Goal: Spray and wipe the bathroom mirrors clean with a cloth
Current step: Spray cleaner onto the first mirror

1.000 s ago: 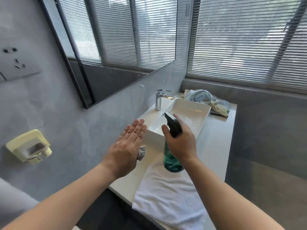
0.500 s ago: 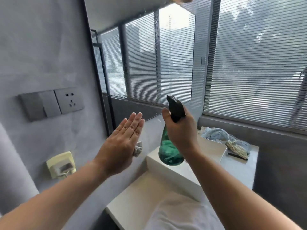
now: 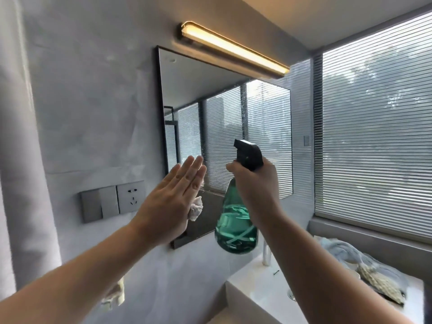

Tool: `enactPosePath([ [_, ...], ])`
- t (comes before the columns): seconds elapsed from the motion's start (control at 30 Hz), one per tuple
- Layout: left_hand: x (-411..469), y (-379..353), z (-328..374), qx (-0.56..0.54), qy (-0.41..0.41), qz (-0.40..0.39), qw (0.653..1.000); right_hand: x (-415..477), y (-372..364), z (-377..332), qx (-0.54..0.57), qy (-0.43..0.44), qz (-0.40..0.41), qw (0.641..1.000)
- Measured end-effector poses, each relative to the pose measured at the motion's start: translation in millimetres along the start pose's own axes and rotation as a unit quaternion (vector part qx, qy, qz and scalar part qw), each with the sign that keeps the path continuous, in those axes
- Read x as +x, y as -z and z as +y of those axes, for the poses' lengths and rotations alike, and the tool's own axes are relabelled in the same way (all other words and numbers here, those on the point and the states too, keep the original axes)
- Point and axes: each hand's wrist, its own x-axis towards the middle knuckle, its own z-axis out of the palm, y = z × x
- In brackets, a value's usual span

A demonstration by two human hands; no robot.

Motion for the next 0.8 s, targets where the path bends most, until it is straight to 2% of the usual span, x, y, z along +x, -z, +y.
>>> enactPosePath([
  [0.17, 20.0, 17.5, -18.6, 0.025, 0.002, 0.017, 1.000, 11.9, -13.9, -35.6, -0.039, 0.037, -0.055, 0.997],
  [0.43, 29.8, 42.8, -49.3, 0.072, 0.023, 0.039, 0.996, 26.1, -33.9, -76.8, -0.027, 0.137, -0.035, 0.990],
  [0.57, 31.7, 55.7, -60.3, 0.100, 0.045, 0.072, 0.991, 27.6, -39.8, -77.7, -0.014, 0.141, -0.018, 0.990],
  [0.8, 30.6, 62.4, -73.9, 0.131, 0.077, 0.079, 0.985, 25.6, -45.1, -68.2, 0.011, 0.130, -0.013, 0.991],
])
